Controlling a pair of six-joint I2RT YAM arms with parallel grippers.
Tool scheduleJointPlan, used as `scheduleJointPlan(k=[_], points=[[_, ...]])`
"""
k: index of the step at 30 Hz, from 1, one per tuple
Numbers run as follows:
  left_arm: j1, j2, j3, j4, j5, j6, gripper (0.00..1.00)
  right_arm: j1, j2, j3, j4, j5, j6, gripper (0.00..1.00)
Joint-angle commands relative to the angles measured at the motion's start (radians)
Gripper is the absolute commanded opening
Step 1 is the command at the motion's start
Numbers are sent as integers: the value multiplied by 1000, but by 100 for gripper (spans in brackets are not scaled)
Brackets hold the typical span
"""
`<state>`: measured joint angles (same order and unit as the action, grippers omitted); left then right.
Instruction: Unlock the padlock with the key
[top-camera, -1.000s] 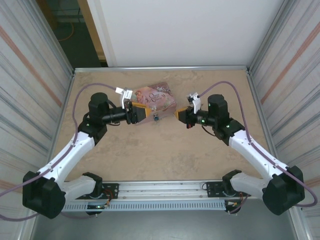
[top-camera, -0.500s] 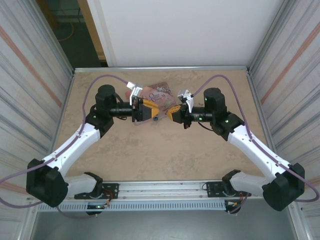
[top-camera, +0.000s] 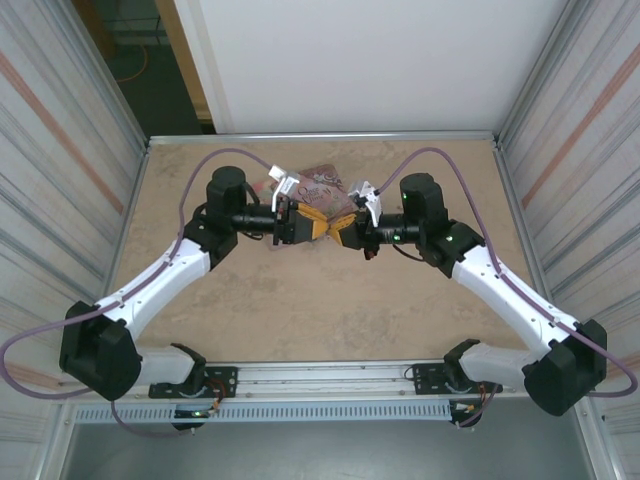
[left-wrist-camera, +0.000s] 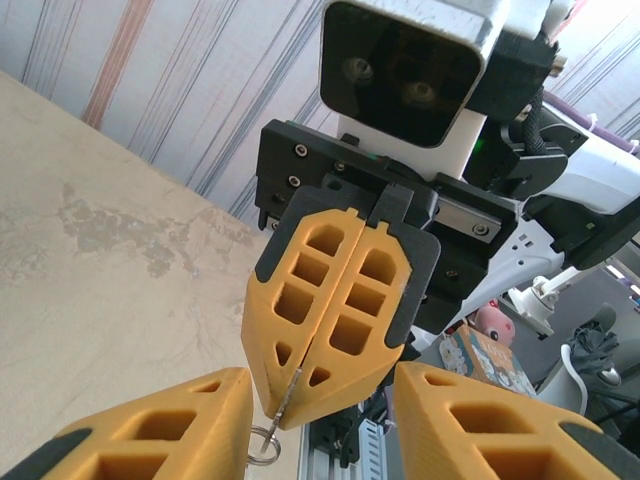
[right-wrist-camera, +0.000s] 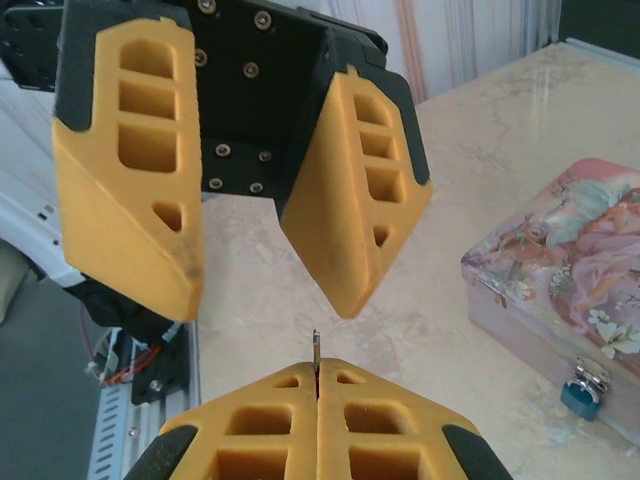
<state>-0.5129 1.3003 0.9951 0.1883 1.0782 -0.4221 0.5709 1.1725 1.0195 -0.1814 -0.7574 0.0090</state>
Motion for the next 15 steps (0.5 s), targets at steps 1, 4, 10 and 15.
scheduleJointPlan(k=[1, 4, 10, 15], points=[[-10, 10, 31, -2, 21, 25, 41, 10, 10, 36, -10, -22, -23, 0], [-16, 16, 31, -7, 19, 29, 39, 15, 15, 37, -13, -23, -23, 0], [-24, 23, 33, -15, 14, 37, 36, 18, 20, 42, -13, -23, -20, 0], [-26, 25, 39, -34, 6, 56, 29, 21, 26, 44, -6, -31, -14, 0]])
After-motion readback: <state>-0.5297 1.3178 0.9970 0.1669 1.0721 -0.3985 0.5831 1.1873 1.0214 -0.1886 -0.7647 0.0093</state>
